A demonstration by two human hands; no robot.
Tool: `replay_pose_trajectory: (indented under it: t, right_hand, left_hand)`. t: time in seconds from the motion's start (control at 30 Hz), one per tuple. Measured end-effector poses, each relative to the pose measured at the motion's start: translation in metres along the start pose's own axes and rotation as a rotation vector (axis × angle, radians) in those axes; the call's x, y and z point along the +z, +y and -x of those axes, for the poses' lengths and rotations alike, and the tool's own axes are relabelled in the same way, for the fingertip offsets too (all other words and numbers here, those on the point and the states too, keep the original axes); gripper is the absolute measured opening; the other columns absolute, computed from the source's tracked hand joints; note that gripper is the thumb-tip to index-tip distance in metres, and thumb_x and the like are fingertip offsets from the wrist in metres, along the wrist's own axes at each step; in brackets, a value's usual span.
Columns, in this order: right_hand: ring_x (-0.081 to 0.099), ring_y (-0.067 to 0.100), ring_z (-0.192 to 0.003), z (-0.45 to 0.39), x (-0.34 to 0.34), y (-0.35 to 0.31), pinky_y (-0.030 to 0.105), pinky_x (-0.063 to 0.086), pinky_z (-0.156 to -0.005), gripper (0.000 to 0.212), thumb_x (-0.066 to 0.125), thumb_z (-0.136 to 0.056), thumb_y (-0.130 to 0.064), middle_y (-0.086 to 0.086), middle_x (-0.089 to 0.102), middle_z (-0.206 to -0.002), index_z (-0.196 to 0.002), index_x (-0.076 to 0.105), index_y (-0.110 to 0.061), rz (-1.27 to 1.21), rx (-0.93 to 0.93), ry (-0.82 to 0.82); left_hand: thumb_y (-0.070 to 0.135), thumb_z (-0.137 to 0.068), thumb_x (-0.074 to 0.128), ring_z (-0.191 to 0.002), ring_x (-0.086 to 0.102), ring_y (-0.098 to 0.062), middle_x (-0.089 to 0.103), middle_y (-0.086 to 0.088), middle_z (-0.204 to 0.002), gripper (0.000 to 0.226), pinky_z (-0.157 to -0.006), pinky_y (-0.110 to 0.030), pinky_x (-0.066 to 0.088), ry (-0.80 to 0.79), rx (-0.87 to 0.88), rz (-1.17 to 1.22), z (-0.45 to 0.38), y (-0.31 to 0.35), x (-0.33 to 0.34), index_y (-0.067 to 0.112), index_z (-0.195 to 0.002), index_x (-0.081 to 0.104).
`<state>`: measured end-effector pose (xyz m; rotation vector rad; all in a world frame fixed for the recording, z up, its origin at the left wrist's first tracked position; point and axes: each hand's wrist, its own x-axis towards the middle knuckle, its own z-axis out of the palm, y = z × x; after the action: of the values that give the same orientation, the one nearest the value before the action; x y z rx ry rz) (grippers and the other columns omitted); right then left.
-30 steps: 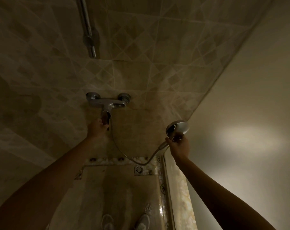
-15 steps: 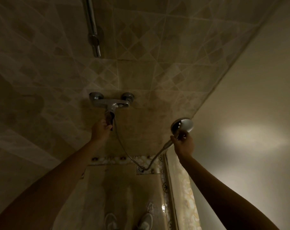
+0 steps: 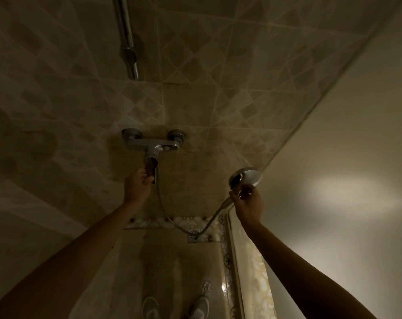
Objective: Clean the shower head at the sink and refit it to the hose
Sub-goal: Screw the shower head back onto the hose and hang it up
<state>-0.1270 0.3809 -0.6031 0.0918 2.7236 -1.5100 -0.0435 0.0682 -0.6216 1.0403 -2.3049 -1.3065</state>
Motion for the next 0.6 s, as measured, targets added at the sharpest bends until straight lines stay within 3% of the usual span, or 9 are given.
replay_pose_trajectory:
  t: [0.2,0.3,0.43,0.5,0.6]
  right_hand:
    - [0.063,-0.002,-0.08,-0.006,0.01,0.004,0.016,0.045,-0.065,0.036,0.086,-0.082,-0.02,-0.018,0.065,-0.087,-0.104,0.061,-0.033,-0.029,0.02,0.003]
    - [0.064,-0.004,-0.083,-0.01,0.013,0.005,0.016,0.048,-0.068,0.038,0.086,-0.082,-0.021,-0.017,0.067,-0.091,-0.108,0.062,-0.034,-0.041,0.028,-0.015]
    - [0.071,0.015,-0.092,-0.011,0.017,0.007,0.03,0.058,-0.079,0.04,0.085,-0.083,-0.019,0.002,0.073,-0.105,-0.119,0.068,-0.018,-0.01,0.042,-0.018]
    - [0.071,0.018,-0.094,-0.01,0.017,0.006,0.035,0.06,-0.082,0.036,0.084,-0.083,-0.018,0.004,0.073,-0.107,-0.115,0.068,-0.02,-0.01,0.042,-0.016]
    - [0.069,0.015,-0.09,-0.008,0.018,0.003,0.032,0.058,-0.079,0.032,0.083,-0.084,-0.018,0.003,0.073,-0.105,-0.105,0.063,-0.029,-0.015,0.041,-0.015]
  left_hand:
    - [0.001,-0.085,0.067,-0.079,0.068,-0.032,0.072,-0.018,-0.082,0.005,-0.063,-0.032,0.043,0.037,0.094,-0.108,-0.011,-0.008,0.009,0.0,-0.09,0.067]
    - [0.002,-0.084,0.068,-0.076,0.069,-0.032,0.073,-0.016,-0.079,0.004,-0.062,-0.039,0.051,0.052,0.138,-0.1,-0.012,-0.013,0.01,0.001,-0.088,0.067]
    - [0.001,-0.084,0.071,-0.077,0.071,-0.034,0.075,-0.019,-0.081,0.007,-0.066,-0.043,0.054,0.047,0.189,-0.114,-0.015,-0.016,0.007,-0.002,-0.09,0.069]
    - [0.001,-0.084,0.071,-0.078,0.071,-0.035,0.075,-0.021,-0.081,0.008,-0.066,-0.042,0.053,0.052,0.207,-0.126,-0.014,-0.015,0.007,-0.002,-0.091,0.069]
    - [0.001,-0.085,0.07,-0.081,0.07,-0.036,0.074,-0.023,-0.084,0.01,-0.067,-0.045,0.054,0.055,0.175,-0.117,-0.01,-0.012,0.008,-0.005,-0.093,0.068]
